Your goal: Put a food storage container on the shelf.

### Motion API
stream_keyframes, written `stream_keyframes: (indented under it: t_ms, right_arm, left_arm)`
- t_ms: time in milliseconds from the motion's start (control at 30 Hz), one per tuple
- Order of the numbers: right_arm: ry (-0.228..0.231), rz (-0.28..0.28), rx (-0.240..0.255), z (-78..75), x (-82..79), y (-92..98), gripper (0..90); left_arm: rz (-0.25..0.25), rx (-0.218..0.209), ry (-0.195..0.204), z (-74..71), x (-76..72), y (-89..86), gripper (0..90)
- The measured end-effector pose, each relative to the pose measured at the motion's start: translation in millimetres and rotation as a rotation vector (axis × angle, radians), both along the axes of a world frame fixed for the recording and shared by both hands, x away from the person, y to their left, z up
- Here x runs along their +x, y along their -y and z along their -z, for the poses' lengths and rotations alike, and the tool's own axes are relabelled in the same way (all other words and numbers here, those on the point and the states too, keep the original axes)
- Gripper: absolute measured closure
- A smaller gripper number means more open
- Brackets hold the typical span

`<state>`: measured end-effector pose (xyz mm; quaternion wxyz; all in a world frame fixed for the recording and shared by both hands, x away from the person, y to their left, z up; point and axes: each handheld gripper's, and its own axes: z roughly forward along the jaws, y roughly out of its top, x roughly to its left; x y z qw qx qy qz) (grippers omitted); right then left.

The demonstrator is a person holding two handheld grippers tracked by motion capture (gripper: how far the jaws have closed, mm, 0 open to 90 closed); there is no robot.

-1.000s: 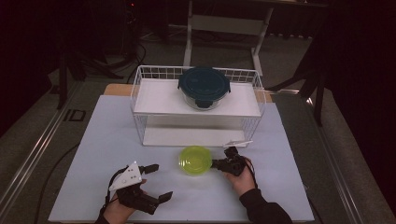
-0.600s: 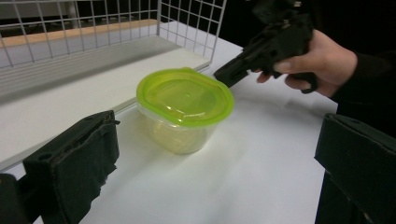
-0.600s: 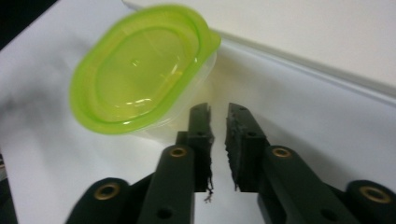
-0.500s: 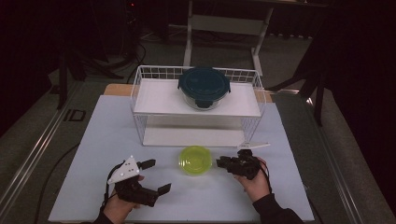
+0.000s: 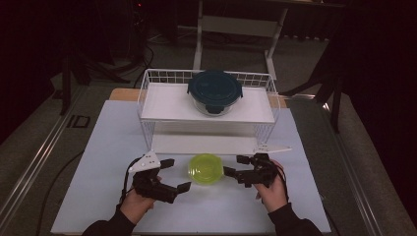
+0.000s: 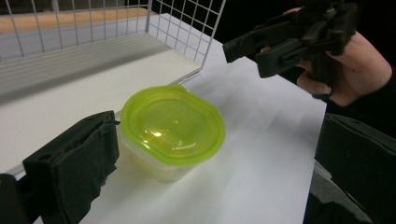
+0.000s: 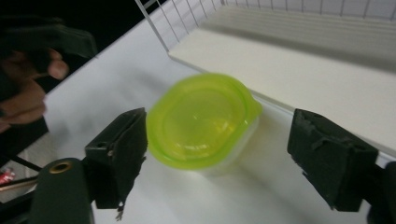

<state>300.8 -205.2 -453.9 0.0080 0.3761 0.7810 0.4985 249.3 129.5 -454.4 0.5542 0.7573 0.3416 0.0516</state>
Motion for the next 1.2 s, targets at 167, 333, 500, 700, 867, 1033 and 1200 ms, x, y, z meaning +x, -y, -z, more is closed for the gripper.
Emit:
stream_keyframes:
  t_ms: [167,333,500,700,867,1033,1200]
  right_arm:
    - [-0.008,-0.037,0.01,-1.8,6.5,-1.5,14.7]
    - [-0.032,-0.017,-0.017,-1.3,13.5,-4.2,15.0]
    - [-0.131,-0.004,-0.007,4.5,23.3,-6.9,15.1]
    - [-0.247,0.033,0.035,14.4,31.0,-7.4,27.7]
    - [-0.338,0.06,0.019,24.7,33.8,-10.4,46.5]
    - [-0.404,0.079,0.019,35.0,37.5,-12.3,59.0]
    - [-0.464,0.083,0.034,39.6,40.6,-13.6,66.3]
  left_arm:
    - [-0.036,-0.026,-0.073,2.0,12.7,3.1,0.0]
    - [-0.032,-0.019,-0.14,6.2,22.7,8.1,0.0]
    - [-0.087,-0.028,-0.264,15.5,35.8,6.7,2.8]
    - [-0.104,-0.089,-0.44,32.0,50.7,5.3,17.2]
    - [-0.134,-0.088,-0.519,42.0,58.3,7.3,37.3]
    - [-0.145,-0.091,-0.57,48.5,61.7,6.1,53.0]
    - [-0.126,-0.118,-0.631,57.2,65.1,4.8,65.3]
